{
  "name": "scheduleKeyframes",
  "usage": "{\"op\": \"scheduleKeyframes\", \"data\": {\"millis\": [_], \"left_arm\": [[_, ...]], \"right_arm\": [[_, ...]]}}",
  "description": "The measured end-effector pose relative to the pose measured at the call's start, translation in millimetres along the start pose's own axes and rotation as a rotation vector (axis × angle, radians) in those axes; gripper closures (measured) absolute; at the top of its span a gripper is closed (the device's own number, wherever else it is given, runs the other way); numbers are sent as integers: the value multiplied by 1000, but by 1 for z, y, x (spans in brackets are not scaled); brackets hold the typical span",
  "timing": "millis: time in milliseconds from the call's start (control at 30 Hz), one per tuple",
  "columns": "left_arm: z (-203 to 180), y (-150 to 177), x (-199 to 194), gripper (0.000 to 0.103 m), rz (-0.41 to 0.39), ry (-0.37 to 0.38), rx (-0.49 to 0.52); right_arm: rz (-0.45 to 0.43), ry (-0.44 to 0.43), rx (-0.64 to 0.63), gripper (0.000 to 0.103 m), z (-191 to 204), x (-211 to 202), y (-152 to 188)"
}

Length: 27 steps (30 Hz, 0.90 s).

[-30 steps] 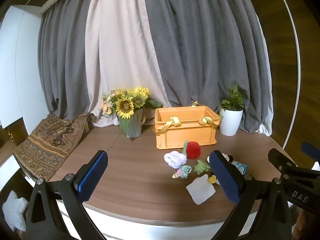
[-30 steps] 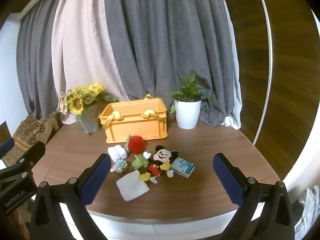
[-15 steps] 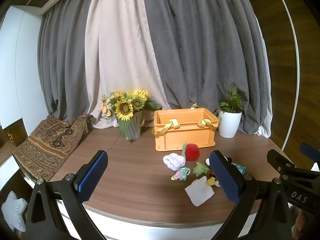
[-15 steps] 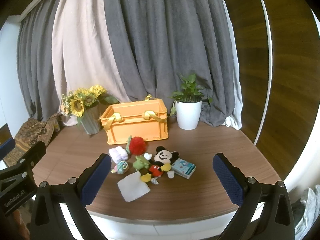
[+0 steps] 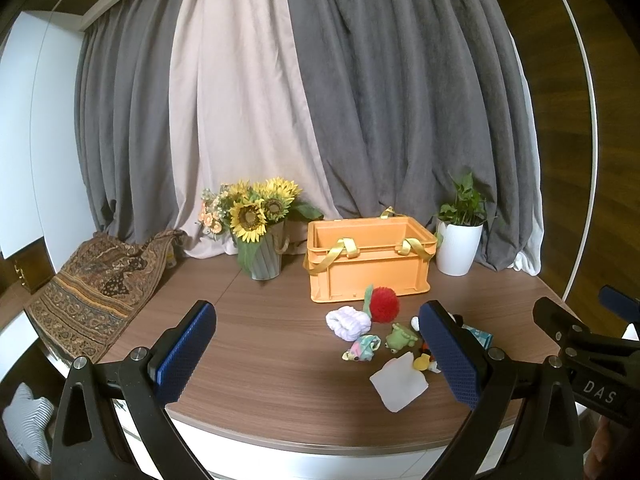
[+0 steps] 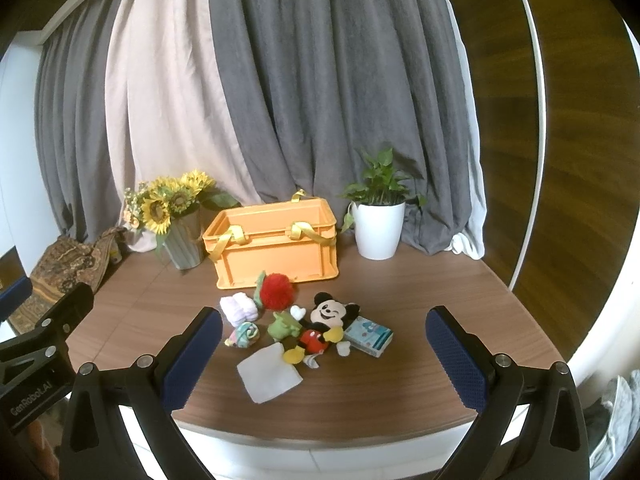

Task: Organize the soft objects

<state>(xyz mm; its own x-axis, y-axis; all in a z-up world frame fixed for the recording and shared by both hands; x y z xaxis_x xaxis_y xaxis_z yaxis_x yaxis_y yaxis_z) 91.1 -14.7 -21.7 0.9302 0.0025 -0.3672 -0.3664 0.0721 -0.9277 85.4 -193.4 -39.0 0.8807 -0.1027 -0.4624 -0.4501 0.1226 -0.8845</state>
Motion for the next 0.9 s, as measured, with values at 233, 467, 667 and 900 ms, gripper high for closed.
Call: {"op": "scheduleKeyframes", "data": {"millis": [233, 467, 667, 900], "left_arm": [[-1, -5, 3, 0, 4, 4, -1], [-1, -3, 2, 0, 1, 4, -2], [-2, -2, 2, 0, -1, 2, -1], [-3, -2, 3, 0, -1, 4, -1]], "right_arm": [[-1, 0, -1, 0, 0, 0, 0], [0, -2, 0, 0, 0, 0, 0], [0, -1, 1, 0, -1, 0, -1], [1, -2, 2, 0, -1, 0, -1]]}}
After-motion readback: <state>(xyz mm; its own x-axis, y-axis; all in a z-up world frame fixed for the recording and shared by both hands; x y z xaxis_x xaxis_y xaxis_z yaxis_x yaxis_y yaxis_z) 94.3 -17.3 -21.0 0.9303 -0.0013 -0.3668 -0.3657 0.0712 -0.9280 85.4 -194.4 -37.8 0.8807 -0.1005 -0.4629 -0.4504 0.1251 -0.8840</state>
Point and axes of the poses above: each gripper's, at about its wrist camera, not at the fingertips, and x roughly the way its jaws point, z to its left, y to its underside, the point moved 10 cm from there along x, roughly the way its jaws point, and after that the axes turned 1 degree about x, right-handed, at the moved point
